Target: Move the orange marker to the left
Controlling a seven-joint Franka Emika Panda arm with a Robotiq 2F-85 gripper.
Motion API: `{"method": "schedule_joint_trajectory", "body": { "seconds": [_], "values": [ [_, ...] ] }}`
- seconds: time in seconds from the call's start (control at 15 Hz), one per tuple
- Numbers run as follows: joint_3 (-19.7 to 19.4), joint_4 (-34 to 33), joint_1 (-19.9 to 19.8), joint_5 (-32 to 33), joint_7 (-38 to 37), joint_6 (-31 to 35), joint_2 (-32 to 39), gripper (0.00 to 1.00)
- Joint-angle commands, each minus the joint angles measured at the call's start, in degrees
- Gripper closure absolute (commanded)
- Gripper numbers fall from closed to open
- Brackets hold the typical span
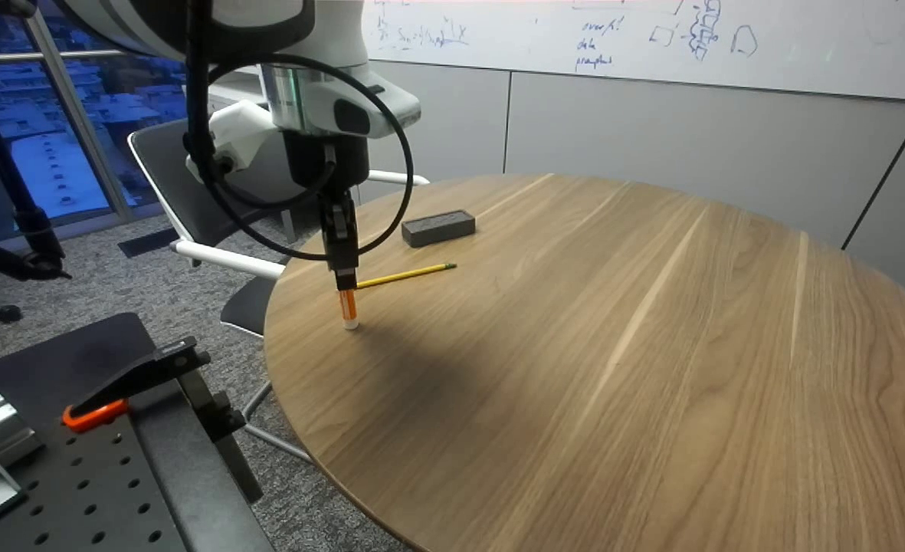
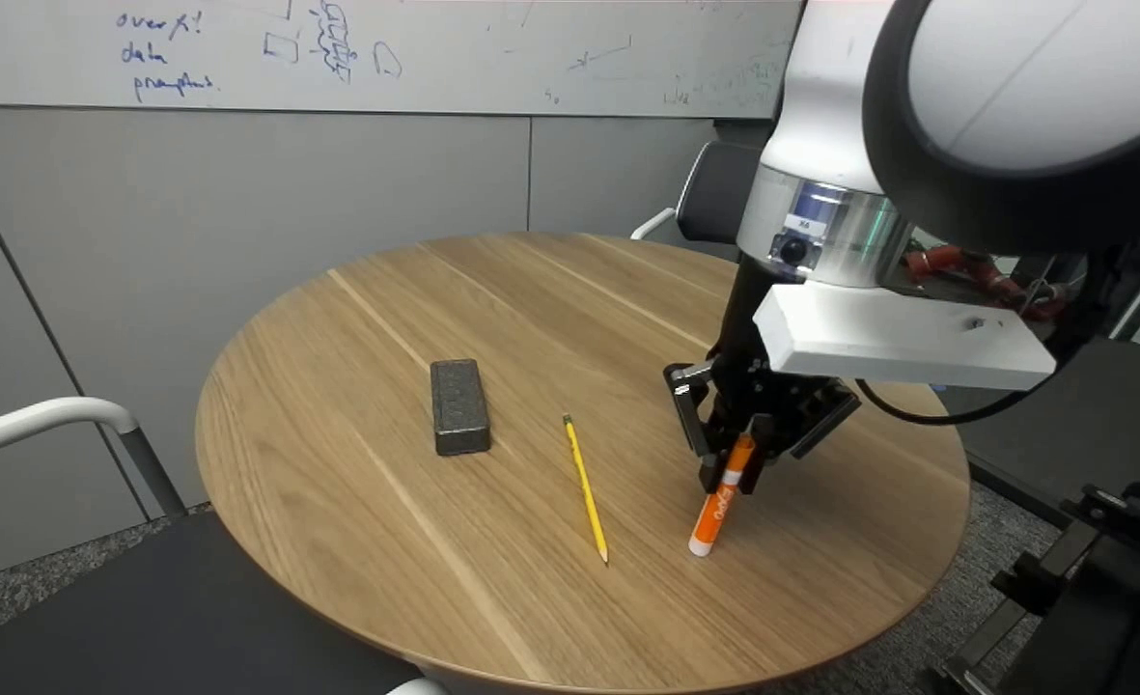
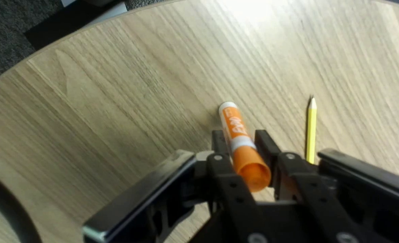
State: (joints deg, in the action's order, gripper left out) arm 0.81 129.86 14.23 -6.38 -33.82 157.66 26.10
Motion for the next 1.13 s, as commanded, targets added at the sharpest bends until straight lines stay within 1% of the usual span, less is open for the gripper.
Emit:
{"method": "schedule_joint_trajectory", "body": {
  "seconds": [0.0,0.07,0.2,0.33,0.4,0.53,0.6,0.67,0.73,1.07],
  "values": [
    [-1.53,0.02,1.93,0.50,-1.41,0.71,0.98,0.41],
    [-1.47,0.28,1.92,0.33,-1.24,0.38,0.72,0.32],
    [-1.36,1.28,1.68,0.20,-0.71,-1.31,-0.79,0.19],
    [-1.06,3.64,0.44,-0.10,0.52,-6.50,-5.35,0.05],
    [-0.81,4.72,-0.34,-0.14,1.42,-9.36,-7.64,0.00],
    [0.43,6.73,-3.19,-0.62,6.41,-18.79,-13.69,0.00],
    [-0.16,2.76,-1.13,0.23,2.23,-12.20,-5.83,0.00],
    [-0.02,3.36,-1.77,0.26,2.76,-13.84,-7.83,0.00],
    [0.00,3.55,-1.94,0.27,2.74,-13.79,-8.34,0.00],
    [0.00,3.18,-1.49,0.17,2.71,-12.70,-5.85,0.00]
  ]
}}
